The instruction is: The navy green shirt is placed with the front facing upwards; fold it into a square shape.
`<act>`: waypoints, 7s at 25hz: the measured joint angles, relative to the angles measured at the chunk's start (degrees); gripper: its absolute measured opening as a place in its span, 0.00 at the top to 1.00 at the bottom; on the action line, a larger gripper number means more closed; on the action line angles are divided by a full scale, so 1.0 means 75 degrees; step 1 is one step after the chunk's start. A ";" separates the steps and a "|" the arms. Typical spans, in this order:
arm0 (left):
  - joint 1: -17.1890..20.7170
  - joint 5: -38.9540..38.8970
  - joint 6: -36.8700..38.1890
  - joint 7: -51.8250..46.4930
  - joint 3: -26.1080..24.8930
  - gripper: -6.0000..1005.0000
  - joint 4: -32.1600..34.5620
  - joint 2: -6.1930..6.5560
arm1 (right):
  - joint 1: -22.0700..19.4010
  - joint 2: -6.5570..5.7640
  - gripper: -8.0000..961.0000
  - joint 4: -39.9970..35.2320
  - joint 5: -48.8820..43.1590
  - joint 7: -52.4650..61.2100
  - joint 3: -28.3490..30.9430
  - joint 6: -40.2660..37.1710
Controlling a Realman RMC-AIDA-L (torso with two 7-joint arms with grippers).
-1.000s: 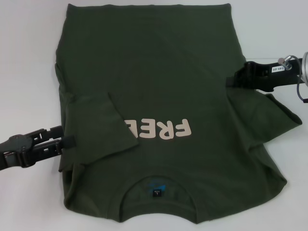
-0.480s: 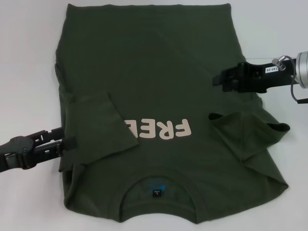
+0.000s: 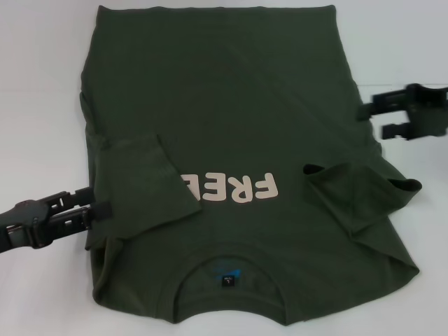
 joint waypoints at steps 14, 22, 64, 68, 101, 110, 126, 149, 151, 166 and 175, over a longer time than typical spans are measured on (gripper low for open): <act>-0.0032 0.0014 0.0014 -0.0031 0.0190 0.20 -0.0023 0.0000 | -0.0017 -0.0427 0.18 -0.0508 -0.1930 0.0975 -0.0221 -0.1181; 0.0008 0.0000 -0.0023 -0.0049 0.0303 0.20 -0.0041 -0.0009 | 0.0190 -0.0145 0.18 -0.0511 -0.2966 0.1003 -0.0310 -0.0811; 0.0048 -0.0029 -0.0055 0.0018 0.0304 0.21 -0.0104 -0.0047 | 0.0068 0.0444 0.21 -0.0427 -0.3207 0.1015 -0.0695 0.0666; 0.0049 -0.0037 -0.0055 0.0018 0.0305 0.21 -0.0105 -0.0047 | 0.0058 0.0522 0.21 -0.0424 -0.3343 0.1009 -0.0695 0.0761; 0.0025 -0.0036 -0.0065 0.0083 0.0304 0.21 -0.0132 -0.0059 | 0.0175 0.0635 0.95 -0.0666 -0.3552 0.0951 -0.0676 0.0880; 0.0011 -0.0036 -0.0099 0.0105 0.0304 0.21 -0.0199 -0.0059 | 0.0118 0.0611 0.99 -0.0809 -0.2345 0.0683 -0.0601 0.0808; -0.0015 -0.0045 -0.0144 0.0111 0.0282 0.21 -0.0292 -0.0059 | 0.0090 0.0981 0.99 -0.0721 -0.0849 0.0300 -0.0590 0.1647; -0.0177 -0.0048 -0.0194 0.0022 0.0271 0.21 -0.0517 -0.0058 | -0.0057 0.1385 0.99 -0.0198 0.0039 -0.0769 -0.0668 0.2397; -0.0190 -0.0048 -0.0181 -0.0016 0.0267 0.21 -0.0520 -0.0059 | -0.0089 0.1375 0.99 -0.0187 0.0050 -0.0854 -0.0654 0.2332; -0.0571 -0.0053 -0.0169 -0.0552 0.0288 0.21 -0.0982 -0.0015 | -0.1624 0.1207 0.45 -0.0181 0.3096 -0.3513 0.0145 0.1185; -0.0671 0.0358 0.0179 -0.3339 0.0703 0.21 0.0099 0.0490 | -0.2777 0.1074 0.08 -0.0189 0.3939 -0.4338 0.0971 -0.0418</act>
